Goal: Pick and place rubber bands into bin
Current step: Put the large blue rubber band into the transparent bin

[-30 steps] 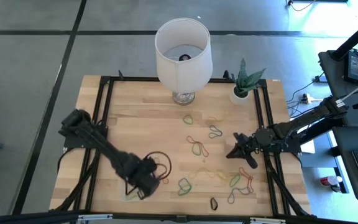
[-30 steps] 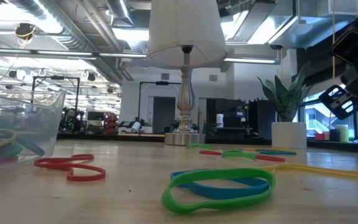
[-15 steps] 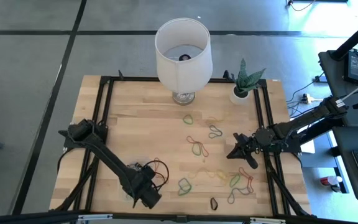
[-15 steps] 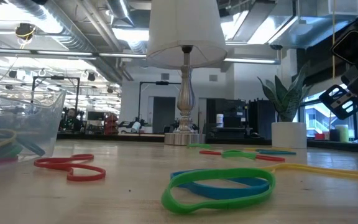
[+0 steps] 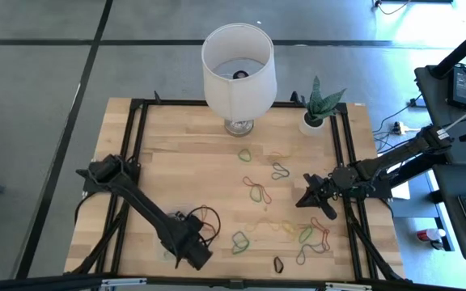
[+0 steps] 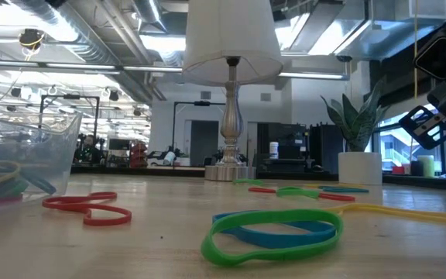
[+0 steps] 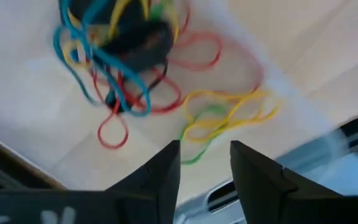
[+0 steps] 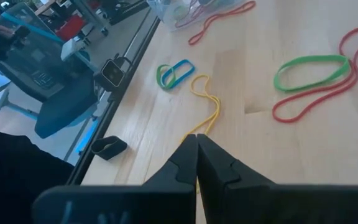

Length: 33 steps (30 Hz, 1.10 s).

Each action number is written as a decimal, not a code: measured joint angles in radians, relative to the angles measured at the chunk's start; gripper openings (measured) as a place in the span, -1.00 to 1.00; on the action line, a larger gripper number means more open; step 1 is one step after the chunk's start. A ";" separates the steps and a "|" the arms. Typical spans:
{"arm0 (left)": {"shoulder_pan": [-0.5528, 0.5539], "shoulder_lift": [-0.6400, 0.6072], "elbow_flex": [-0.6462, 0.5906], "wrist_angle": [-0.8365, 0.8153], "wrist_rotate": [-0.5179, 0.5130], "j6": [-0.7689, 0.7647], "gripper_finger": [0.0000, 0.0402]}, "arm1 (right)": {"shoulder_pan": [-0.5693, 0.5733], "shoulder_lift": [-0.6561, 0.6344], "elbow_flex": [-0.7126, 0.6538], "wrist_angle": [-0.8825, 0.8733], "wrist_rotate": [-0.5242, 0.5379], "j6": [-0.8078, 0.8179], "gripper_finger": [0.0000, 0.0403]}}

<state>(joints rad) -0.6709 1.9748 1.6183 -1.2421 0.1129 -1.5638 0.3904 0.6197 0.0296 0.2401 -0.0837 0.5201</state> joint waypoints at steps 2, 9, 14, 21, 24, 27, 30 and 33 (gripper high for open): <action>0.012 -0.022 0.016 0.000 -0.059 -0.021 -0.33 | 0.000 0.000 0.000 0.001 0.000 0.001 -0.97; 0.089 -0.100 0.084 0.022 -0.283 0.088 -0.50 | 0.000 0.000 0.000 0.005 0.000 0.002 -0.96; 0.191 -0.100 0.094 0.149 -0.397 0.370 -0.78 | 0.000 0.000 0.000 0.021 0.005 0.080 -0.96; 0.382 -0.022 0.095 0.482 -0.336 0.703 -0.97 | 0.000 0.000 0.000 0.071 0.129 0.050 -0.97; 0.437 0.022 0.095 0.650 -0.247 0.886 -0.97 | 0.000 0.000 0.002 0.070 0.192 0.050 -0.98; 0.467 0.050 0.095 0.766 -0.218 1.036 -0.97 | 0.000 0.003 0.045 -0.022 0.252 0.052 -0.99; 0.489 0.060 0.095 0.767 -0.219 1.168 -0.99 | -0.001 0.025 0.144 -0.217 0.331 0.056 -0.99; 0.511 0.061 0.094 0.754 -0.169 1.281 -0.99 | -0.011 0.076 0.268 -0.422 0.406 0.094 -0.99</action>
<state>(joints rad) -0.1595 2.0354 1.7123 -0.4881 -0.0565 -0.2829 0.3792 0.6957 0.2980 -0.1822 0.3221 0.6137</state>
